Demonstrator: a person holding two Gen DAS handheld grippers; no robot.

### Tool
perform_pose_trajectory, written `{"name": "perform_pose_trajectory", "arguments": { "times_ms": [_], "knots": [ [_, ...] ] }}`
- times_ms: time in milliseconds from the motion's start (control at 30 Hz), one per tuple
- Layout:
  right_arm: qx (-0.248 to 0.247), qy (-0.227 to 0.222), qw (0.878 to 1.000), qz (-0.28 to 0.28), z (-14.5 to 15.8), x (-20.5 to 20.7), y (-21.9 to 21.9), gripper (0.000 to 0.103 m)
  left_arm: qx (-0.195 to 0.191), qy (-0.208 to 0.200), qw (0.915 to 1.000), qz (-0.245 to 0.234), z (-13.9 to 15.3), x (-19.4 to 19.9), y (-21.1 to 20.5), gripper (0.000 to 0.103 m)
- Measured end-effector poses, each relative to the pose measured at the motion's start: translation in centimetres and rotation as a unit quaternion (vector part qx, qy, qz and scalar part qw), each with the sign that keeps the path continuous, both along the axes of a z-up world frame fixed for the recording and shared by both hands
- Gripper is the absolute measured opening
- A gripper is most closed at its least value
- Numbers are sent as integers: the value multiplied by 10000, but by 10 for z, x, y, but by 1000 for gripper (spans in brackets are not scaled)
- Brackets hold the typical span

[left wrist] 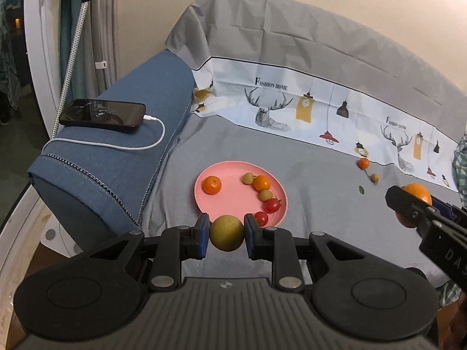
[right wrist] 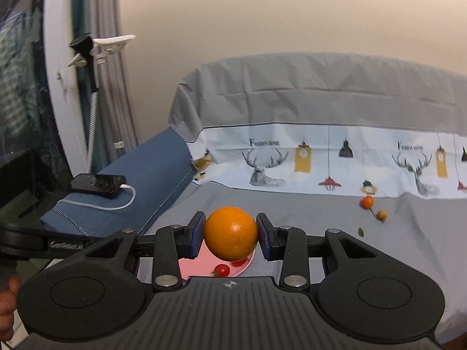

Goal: Organize fruits
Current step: 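Carry both fruits over the pink plate and open both tools to drop them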

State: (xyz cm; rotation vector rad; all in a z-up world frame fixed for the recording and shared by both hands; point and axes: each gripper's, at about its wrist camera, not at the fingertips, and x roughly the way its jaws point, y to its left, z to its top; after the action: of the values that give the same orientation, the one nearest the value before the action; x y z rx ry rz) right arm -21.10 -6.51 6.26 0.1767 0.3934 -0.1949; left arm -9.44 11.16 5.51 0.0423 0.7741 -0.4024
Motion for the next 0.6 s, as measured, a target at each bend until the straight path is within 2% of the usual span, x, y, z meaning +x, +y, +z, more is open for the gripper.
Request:
{"name": "perform_pose_trajectory", "arguments": {
  "times_ms": [600],
  "knots": [
    [-103,25,9999,23,3,-4,2,39,-95,-54,9999,43,4,-4,5,28]
  ]
}}
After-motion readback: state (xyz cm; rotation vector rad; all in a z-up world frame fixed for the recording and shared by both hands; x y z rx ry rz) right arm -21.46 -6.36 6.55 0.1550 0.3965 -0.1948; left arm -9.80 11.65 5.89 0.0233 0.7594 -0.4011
